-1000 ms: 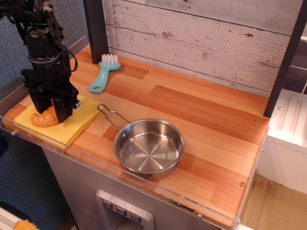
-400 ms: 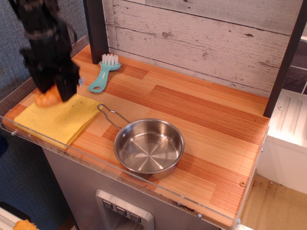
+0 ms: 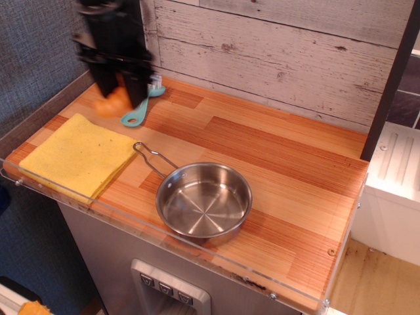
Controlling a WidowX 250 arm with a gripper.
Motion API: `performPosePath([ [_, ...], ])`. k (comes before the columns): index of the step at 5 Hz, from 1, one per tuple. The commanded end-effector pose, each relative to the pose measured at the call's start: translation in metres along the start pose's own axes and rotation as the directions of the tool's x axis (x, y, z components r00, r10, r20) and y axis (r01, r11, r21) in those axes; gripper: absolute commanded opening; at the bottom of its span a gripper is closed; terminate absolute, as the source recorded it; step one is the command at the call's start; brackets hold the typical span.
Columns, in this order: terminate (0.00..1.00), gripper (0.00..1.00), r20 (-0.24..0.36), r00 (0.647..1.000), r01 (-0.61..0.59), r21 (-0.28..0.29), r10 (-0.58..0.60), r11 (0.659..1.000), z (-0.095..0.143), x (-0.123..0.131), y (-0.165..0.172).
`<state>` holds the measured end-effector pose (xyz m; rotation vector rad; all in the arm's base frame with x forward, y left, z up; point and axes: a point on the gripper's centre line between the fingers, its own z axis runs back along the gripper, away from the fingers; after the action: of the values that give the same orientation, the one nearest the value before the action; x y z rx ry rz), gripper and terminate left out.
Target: Place the orange vegetable to the right of the blue brush.
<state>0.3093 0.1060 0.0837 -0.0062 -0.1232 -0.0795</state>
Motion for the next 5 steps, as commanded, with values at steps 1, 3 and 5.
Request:
performPosePath([
  [1, 0.0, 0.0, 0.004, 1.0, 0.016, 0.074, -0.016, 0.997, -0.028, 0.047, -0.007],
  [3, 0.0, 0.0, -0.05, 0.998, 0.035, 0.114, -0.029, 0.993, -0.057, 0.059, -0.016],
  [5, 0.0, 1.0, -0.069, 0.998, 0.005, 0.111, 0.003, 0.994, -0.058, 0.057, -0.008],
])
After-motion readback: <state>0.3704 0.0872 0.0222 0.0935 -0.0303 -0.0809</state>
